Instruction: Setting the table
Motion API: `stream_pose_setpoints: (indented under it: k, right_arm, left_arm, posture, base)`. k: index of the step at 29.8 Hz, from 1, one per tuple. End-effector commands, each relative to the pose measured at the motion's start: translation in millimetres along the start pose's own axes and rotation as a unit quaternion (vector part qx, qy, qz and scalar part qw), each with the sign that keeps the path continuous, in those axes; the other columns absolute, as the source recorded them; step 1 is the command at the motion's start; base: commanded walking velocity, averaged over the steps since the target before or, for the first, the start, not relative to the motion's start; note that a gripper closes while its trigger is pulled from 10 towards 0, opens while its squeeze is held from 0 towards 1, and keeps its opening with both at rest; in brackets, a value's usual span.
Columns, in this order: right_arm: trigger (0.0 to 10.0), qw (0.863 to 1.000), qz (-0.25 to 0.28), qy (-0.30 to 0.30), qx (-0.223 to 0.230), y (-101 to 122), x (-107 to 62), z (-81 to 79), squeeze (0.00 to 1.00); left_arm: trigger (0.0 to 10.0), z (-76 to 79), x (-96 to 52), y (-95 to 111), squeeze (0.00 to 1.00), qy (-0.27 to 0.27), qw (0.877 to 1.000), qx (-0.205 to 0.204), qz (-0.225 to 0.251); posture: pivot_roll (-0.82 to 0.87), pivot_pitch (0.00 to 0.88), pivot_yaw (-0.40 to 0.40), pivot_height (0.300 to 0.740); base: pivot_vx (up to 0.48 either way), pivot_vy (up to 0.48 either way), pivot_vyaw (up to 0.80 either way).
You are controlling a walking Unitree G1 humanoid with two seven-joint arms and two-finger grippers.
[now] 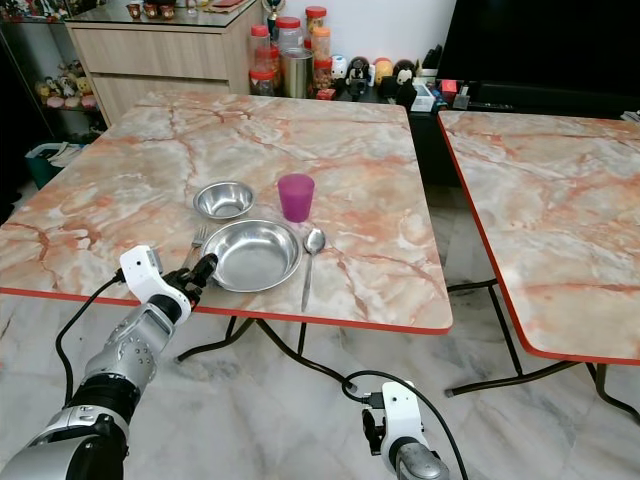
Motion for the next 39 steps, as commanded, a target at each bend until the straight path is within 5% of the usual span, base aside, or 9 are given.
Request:
stream_pose_setpoints:
  k: [1,18,19,21,39]
  right_arm:
    - [10.0,1.0,0.008,-0.004,0.007,3.2,0.2,1.7,0.0]
    - [10.0,1.0,0.01,-0.004,0.009,4.9,0.7,0.4,0.0]
    - [10.0,1.0,0.01,-0.004,0.01,4.9,0.7,0.2,0.0]
    - [10.0,1.0,0.01,-0.003,0.01,4.9,0.8,0.0,0.0]
    - [10.0,1.0,0.012,0.0,0.007,8.1,1.6,-1.1,0.0]
  left_arm:
    - [10.0,6.8,1.5,1.1,0.0,-0.015,1.0,0.007,-0.004]
    - [10.0,13.4,1.9,-7.4,0.0,-0.017,0.999,0.022,-0.028]
    - [8.7,13.0,1.9,-7.3,0.0,-0.016,0.999,0.022,-0.029]
    - [0.0,12.3,1.8,-7.1,0.0,-0.012,0.999,0.022,-0.028]
    - [0.0,1.2,1.8,-2.5,0.0,0.017,0.999,0.027,-0.024]
  posture:
    - [0.07,0.0,-0.022,0.74]
    - [0.07,0.0,-0.017,0.74]
    - [0.07,0.0,-0.017,0.74]
    - [0.07,0.0,-0.017,0.74]
    - [0.08,0.0,-0.026,0.74]
  base:
    - [0.0,0.0,0.0]
    - [0.0,0.0,0.0]
    - [0.0,0.0,0.0]
    - [0.0,0.0,0.0]
    - [0.0,0.0,0.0]
Point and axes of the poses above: a point about 5 cm out from each wrist's last joint towards the gripper, its own x axis pointing out of the wrist towards the gripper, its own y axis along the axis of the wrist's last joint, z = x × y, the point moved 4 cm from there along x, pointing out of the wrist towards the gripper, and after that the axes turned 10 degrees about x, right-handed, at the moved point
